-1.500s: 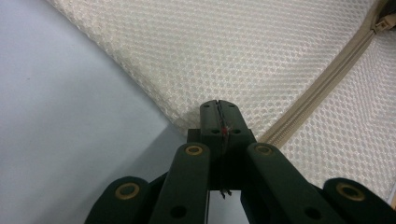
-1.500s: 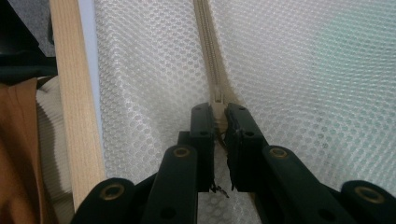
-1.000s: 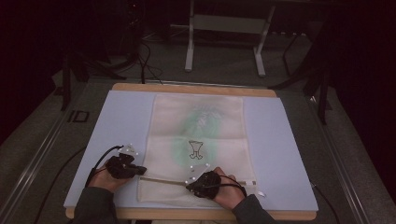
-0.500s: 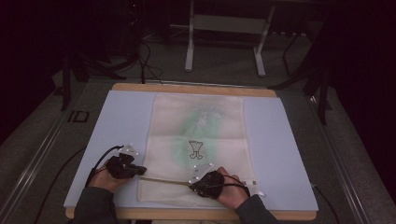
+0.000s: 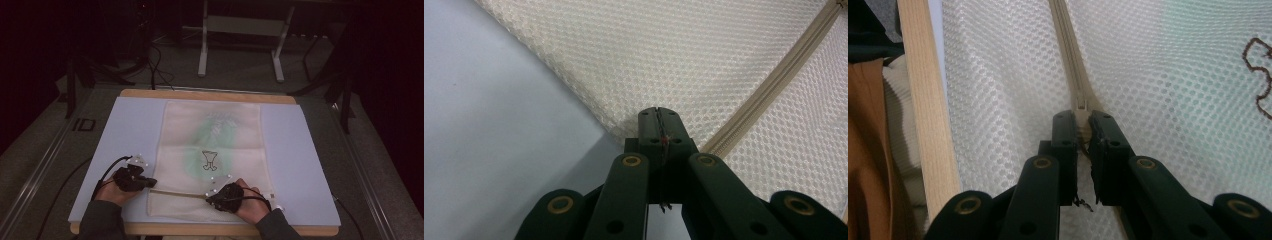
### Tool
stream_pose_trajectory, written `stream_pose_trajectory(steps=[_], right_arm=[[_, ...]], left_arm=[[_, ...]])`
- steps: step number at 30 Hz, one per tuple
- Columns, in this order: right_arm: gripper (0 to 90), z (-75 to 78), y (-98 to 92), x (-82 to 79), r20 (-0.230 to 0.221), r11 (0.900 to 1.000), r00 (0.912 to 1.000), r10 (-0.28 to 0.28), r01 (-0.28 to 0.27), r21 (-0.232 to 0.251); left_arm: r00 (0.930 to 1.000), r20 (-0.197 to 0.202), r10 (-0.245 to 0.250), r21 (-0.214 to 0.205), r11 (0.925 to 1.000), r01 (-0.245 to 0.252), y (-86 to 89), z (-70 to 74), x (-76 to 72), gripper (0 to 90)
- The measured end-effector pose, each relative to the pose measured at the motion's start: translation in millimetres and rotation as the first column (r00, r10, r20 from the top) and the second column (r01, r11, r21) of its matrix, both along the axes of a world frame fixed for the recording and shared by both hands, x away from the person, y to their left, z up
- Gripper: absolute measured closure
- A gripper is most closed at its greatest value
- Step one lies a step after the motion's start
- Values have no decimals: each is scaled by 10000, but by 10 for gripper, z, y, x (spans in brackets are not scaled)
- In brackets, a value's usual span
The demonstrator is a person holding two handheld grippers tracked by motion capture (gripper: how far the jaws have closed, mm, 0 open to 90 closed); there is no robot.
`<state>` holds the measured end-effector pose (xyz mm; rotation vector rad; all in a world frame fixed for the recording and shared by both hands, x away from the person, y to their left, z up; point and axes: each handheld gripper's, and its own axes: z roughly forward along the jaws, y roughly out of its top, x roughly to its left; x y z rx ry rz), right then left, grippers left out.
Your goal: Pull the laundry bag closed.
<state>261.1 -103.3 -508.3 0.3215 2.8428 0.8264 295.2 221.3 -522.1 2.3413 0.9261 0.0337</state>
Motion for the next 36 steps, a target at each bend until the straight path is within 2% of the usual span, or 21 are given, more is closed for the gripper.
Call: stream_pose_trajectory(steps=[36], right_arm=[[823,16,-282,-4,87,9999,9999,-73,74,-76]], left_arm=[[10000,34,10,4,10000,-10,-1,-1,-3,898]])
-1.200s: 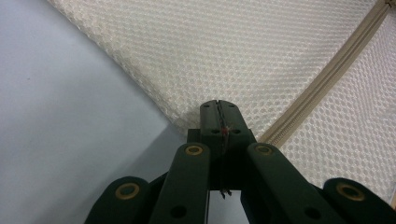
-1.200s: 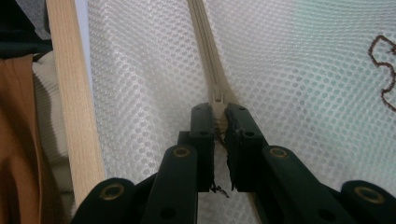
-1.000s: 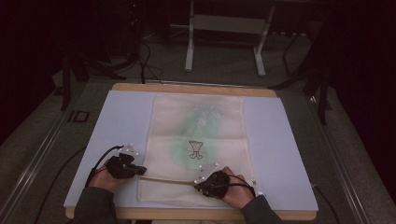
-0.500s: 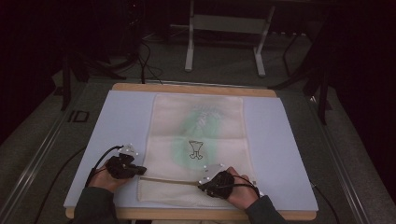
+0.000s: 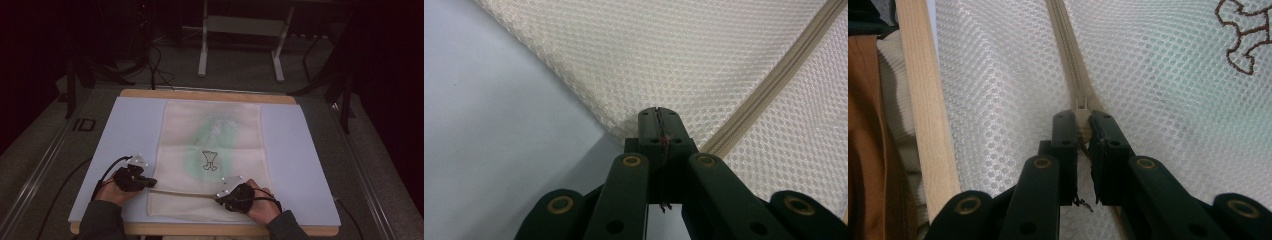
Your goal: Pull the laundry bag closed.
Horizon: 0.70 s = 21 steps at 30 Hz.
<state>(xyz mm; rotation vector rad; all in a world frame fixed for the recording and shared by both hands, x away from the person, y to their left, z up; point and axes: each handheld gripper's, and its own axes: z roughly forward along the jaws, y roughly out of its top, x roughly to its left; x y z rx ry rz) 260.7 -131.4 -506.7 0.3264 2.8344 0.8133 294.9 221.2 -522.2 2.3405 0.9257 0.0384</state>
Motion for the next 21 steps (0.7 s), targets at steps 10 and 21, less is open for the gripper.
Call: stream_pose_trajectory(steps=[10,21], right_arm=[[823,-5,-102,-5,-42,9999,9999,-143,143,-33],[823,-11,-191,-9,-61,9995,9995,-318,317,-63]], left_arm=[[10000,-17,1,-2,10000,-1,2,0,1,898],[10000,-17,0,-4,10000,0,1,0,0,898]])
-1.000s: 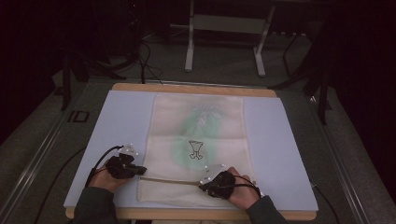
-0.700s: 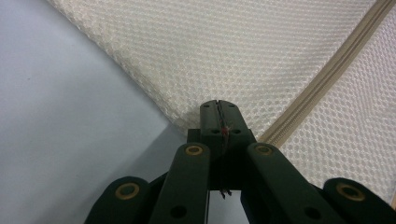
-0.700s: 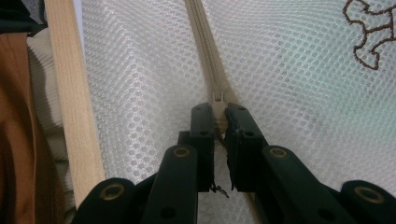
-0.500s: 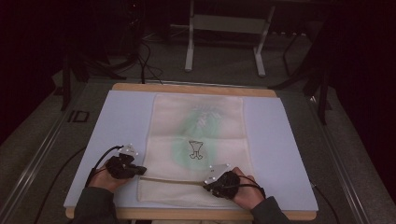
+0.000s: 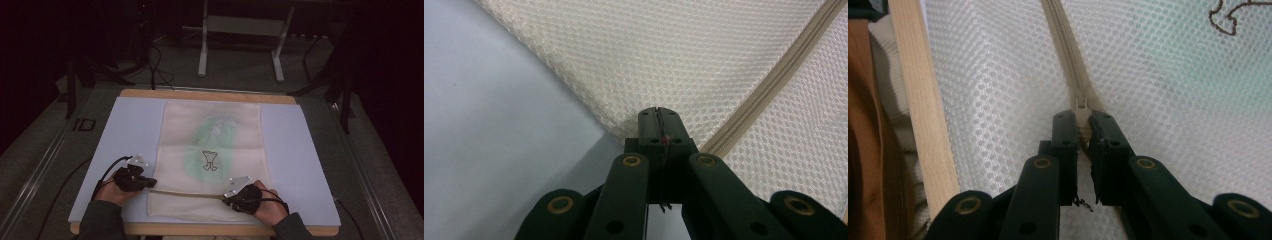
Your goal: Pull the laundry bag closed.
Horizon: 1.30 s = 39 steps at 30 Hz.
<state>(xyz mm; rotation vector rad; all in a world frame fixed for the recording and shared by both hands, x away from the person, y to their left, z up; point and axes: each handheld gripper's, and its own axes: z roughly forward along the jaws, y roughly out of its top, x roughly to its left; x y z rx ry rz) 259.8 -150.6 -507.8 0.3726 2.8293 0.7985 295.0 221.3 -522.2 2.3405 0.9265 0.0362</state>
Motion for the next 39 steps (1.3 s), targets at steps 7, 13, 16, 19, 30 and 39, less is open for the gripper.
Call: stream_pose_trajectory(steps=[7,13,16,19,30,39], right_arm=[[823,17,-56,2,-29,9999,9999,-99,99,66],[822,17,-64,0,9,10000,10000,-60,60,24],[823,23,-92,3,-20,9999,9999,-124,124,25],[823,33,-125,1,-27,9998,9998,-176,176,21],[823,43,-241,11,-62,9993,9993,-356,356,84],[823,47,-309,10,-69,9987,9987,-501,501,53]], left_arm=[[10000,5,17,-12,10000,-17,0,-1,-1,898],[10000,11,17,-11,10000,-17,-1,-1,-2,898],[10000,11,11,-11,10000,-11,-1,-1,-1,898],[10000,12,10,-4,10000,-10,-1,0,-1,898],[10000,6,-6,0,10000,6,-1,0,1,898],[10000,10,-2,9,10000,2,-3,1,0,898]])
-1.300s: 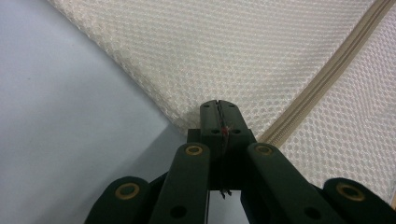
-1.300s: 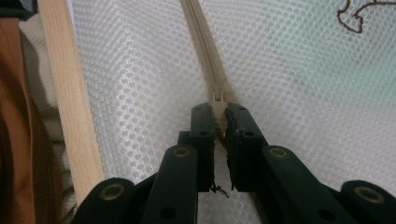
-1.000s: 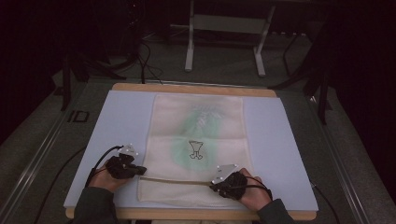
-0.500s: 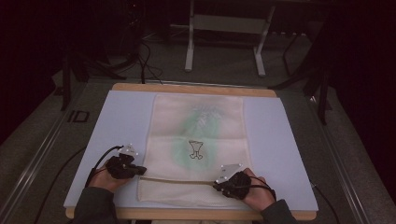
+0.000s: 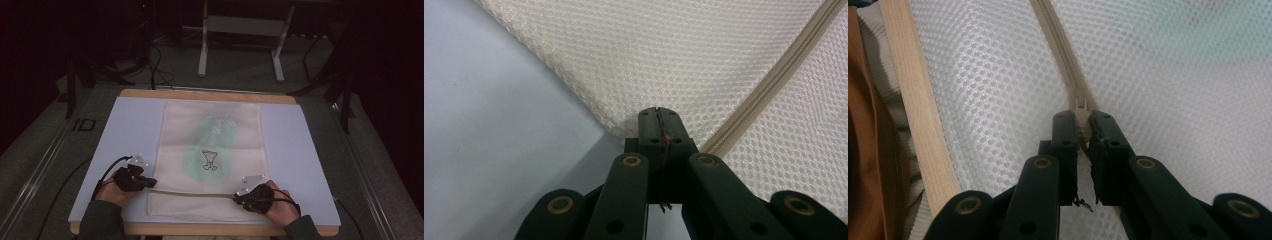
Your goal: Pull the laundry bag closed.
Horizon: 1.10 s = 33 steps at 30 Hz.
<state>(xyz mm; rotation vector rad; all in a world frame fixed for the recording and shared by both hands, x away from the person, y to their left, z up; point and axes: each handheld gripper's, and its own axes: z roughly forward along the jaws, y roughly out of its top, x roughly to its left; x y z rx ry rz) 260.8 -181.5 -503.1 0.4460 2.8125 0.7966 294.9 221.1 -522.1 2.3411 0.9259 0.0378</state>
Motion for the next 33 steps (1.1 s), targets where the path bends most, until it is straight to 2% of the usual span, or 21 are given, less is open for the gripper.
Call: stream_pose_trajectory(steps=[20,33], right_arm=[[823,-4,-177,-15,-40,9992,9992,-387,388,10],[822,88,-312,-13,7,9977,9981,-623,623,277]], left_arm=[[10000,14,35,-19,10000,-35,-4,-1,-3,898],[10000,18,39,-18,10000,-39,-4,-1,-4,898]])
